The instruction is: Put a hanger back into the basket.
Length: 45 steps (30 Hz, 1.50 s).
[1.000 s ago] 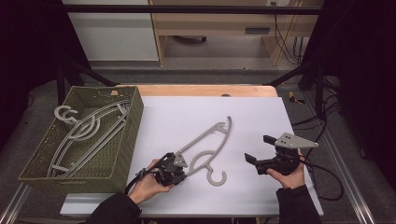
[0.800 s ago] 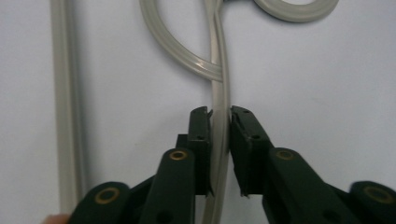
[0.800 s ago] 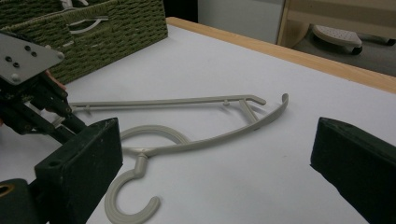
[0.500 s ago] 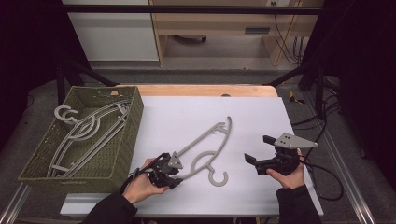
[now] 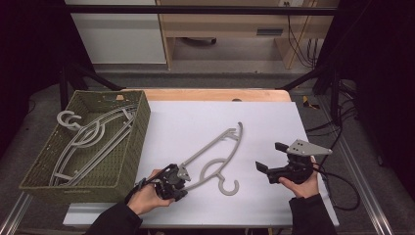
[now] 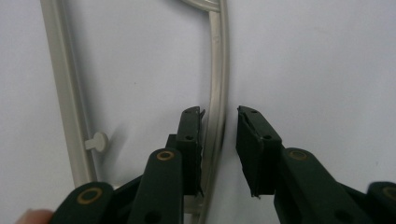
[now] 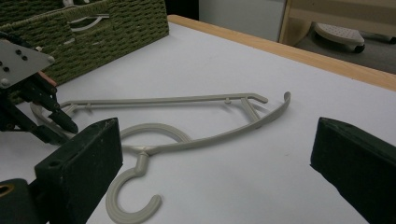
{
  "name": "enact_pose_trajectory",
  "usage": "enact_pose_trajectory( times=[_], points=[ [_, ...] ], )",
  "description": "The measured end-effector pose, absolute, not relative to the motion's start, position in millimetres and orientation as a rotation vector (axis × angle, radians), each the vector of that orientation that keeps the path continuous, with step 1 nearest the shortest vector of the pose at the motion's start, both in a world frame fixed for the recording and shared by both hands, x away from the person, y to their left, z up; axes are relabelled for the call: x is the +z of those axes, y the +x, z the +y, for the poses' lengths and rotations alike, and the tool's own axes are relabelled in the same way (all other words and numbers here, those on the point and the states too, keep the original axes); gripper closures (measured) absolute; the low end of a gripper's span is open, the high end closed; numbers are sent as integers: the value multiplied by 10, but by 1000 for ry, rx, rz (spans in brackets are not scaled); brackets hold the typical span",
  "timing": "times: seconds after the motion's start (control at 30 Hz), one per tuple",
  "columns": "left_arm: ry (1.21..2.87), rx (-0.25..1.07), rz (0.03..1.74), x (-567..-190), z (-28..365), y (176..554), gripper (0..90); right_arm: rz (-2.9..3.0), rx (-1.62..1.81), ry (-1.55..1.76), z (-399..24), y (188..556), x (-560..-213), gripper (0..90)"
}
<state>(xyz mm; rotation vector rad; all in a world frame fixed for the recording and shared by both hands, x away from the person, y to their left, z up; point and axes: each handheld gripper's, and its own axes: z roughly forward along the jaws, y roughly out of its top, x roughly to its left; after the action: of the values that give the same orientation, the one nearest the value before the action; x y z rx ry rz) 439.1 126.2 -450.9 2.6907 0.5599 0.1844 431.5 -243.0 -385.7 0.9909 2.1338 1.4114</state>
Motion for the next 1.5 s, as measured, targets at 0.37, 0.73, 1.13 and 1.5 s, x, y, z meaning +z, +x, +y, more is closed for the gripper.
enact_pose_trajectory(
  times=[0.37,0.73,1.13,1.5],
  points=[
    [2713,160,585,-4500,1228,4395,750,2132,1415,995,-2420,4319,-3861,25],
    [2743,215,519,-4489,1182,4336,823,2139,1412,993,-2424,4318,-3863,25],
    [2615,262,481,-4252,1271,4261,827,2139,1413,989,-2437,4320,-3863,25],
    [2504,259,510,-3940,1481,4244,826,2122,1417,997,-2467,4318,-3856,22]
  ],
)
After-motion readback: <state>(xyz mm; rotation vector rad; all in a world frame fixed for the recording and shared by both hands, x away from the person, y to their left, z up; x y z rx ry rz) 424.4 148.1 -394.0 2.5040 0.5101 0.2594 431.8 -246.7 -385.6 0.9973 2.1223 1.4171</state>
